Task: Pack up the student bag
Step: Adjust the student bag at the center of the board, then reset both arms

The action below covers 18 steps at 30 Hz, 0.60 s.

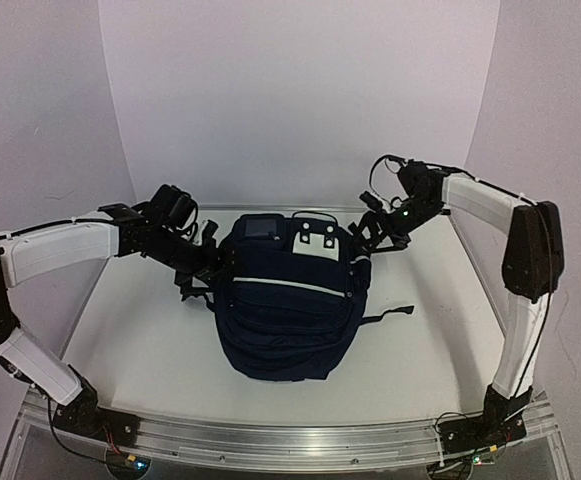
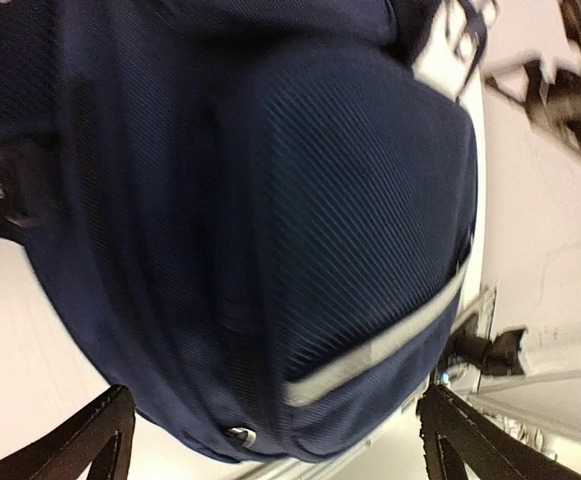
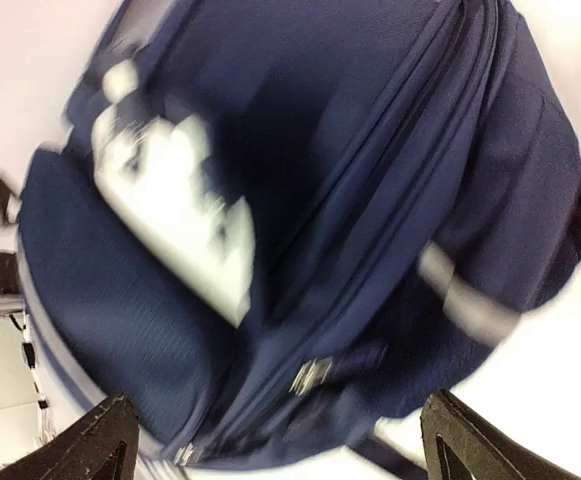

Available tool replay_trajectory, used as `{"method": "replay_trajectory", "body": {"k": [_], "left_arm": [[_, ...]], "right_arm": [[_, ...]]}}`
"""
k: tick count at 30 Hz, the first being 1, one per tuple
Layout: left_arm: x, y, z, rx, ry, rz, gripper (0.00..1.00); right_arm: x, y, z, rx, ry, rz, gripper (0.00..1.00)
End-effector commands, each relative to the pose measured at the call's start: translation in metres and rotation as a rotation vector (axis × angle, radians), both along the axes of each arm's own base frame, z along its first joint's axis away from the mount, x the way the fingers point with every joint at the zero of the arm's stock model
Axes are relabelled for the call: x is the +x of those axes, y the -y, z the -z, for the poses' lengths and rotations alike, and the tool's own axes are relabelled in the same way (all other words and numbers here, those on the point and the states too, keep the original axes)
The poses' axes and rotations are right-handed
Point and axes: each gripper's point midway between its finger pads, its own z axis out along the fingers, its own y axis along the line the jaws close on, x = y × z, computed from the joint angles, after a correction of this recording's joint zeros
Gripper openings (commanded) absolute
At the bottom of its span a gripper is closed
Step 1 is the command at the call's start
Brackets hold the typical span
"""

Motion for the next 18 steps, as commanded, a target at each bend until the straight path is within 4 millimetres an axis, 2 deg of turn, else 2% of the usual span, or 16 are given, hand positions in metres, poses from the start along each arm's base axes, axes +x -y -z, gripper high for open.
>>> {"method": "replay_trajectory", "body": {"k": [1,5,11,15,18], "left_arm": [[0.038,-0.030,-0.041,-0.018,0.131,-0.148,1.00],[0.052,-0.063,-0.047,0.021,0.116,-0.224,1.00],[0.066,-0.094,-0.059,0.070,0.121,-0.250,1.00],[0.079,-0.120,-0.054,0.096,0.050,-0.300,1.00],[0.089,-0.138,-0.047,0.120,-0.004,-0.316,1.00]], "right_arm": [[-0.028,0.011,-0.036,-0.013,0.099,-0.035,0.98],[-0.034,0.027,-0.045,-0.045,0.131,0.003,0.98],[-0.038,0.065,-0.057,-0.096,0.167,0.089,0.98],[-0.043,0.087,-0.060,-0.134,0.170,0.143,0.98],[-0.039,0.109,-0.061,-0.164,0.169,0.204,0.98]]}}
